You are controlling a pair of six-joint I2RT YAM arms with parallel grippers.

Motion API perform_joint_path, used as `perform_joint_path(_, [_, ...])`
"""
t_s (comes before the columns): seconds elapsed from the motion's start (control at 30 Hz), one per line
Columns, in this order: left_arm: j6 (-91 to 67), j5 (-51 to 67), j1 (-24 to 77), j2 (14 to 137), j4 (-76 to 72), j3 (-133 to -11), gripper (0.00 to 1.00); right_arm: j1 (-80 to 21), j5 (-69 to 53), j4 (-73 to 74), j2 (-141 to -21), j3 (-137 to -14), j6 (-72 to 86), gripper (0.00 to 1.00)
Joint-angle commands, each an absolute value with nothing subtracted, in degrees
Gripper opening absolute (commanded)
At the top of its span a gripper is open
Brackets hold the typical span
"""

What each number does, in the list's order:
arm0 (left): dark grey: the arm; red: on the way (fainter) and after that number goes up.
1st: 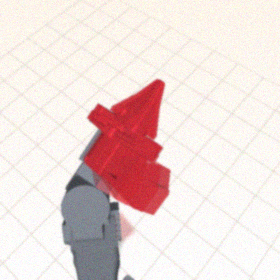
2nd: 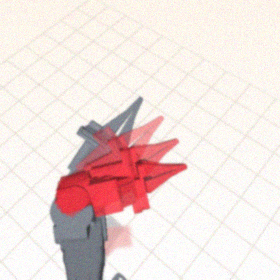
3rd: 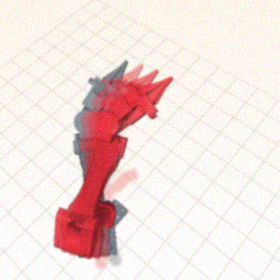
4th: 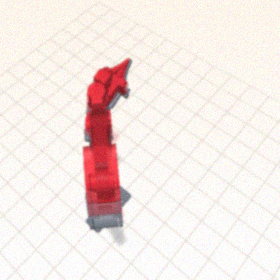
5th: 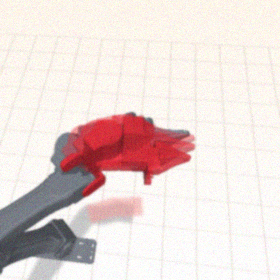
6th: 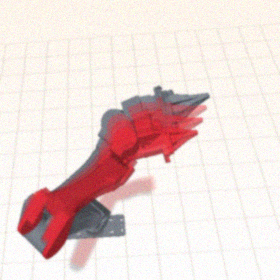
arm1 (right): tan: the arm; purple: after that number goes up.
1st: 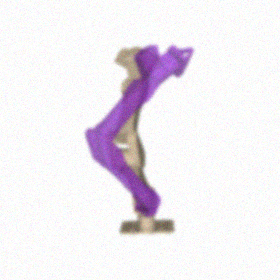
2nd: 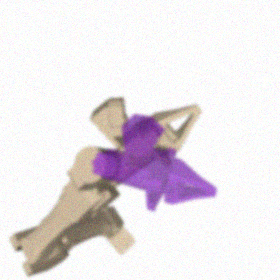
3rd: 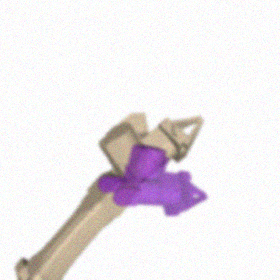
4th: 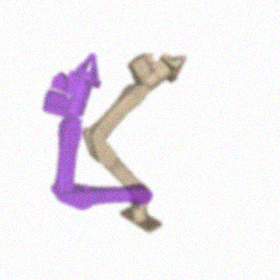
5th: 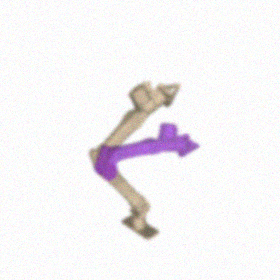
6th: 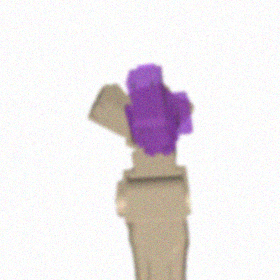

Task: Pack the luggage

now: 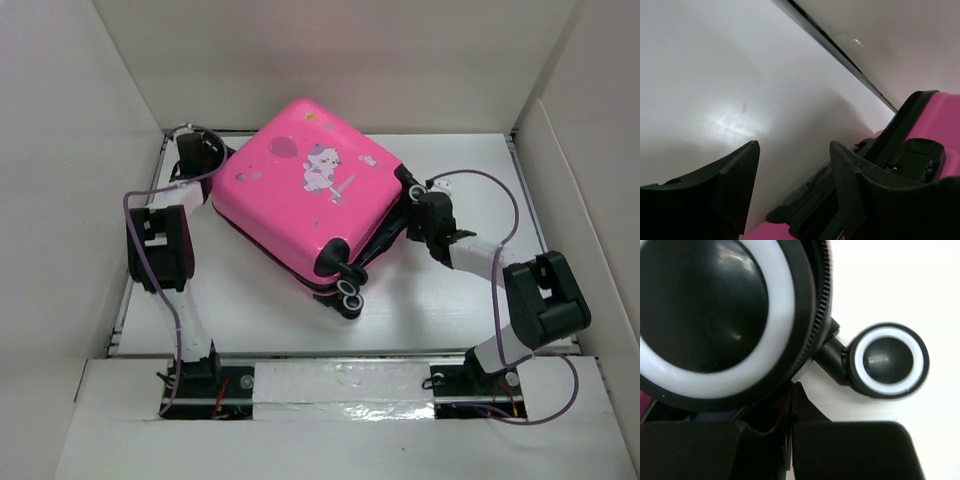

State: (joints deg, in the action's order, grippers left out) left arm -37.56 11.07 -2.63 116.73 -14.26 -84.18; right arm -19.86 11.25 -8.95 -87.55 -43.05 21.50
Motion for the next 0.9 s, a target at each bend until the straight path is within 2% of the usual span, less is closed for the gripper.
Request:
perform_joint_path(0.0, [-42.70,13.72,4.12,106.54,-20.44,-67.04,0.55,-21.45,4.40,-18.10,-89.99,-50.88,20.13,0.00])
perform_joint_path(0.13, [-43.33,5.82,9.39,97.40,-21.80,-55.74,0.55,-21.97,0.46,-15.91,-93.60,-56.41,18.55,0.00])
perform_joint_path(0.3, [-45.09,-3.24,16.60,82.20,-24.43,-39.07,0.53,-23.20,-7.28,-5.32,-100.18,-71.23,13.37,0.03])
perform_joint_path(0.4, [-46.23,-7.99,22.31,72.62,-23.65,-30.63,0.49,-23.73,-10.53,1.20,-105.02,-80.55,10.55,0.05])
perform_joint_path(0.5, [-48.24,-12.29,30.30,63.92,-20.76,-25.07,0.48,-23.03,-14.23,2.81,-107.40,-84.72,11.16,0.09])
perform_joint_path(0.7, [-56.15,-22.92,49.98,54.59,-14.95,-19.87,0.48,-19.87,-21.71,11.30,-112.57,-96.92,10.47,0.37])
perform_joint_path(0.73, [-58.60,-24.16,52.36,54.15,-14.51,-19.60,0.49,-19.86,-21.19,12.82,-113.02,-98.60,9.07,0.47])
perform_joint_path(0.87, [-61.61,-32.32,62.03,52.74,-12.40,-20.82,0.51,-19.25,-19.52,17.66,-113.82,-103.71,7.38,0.70])
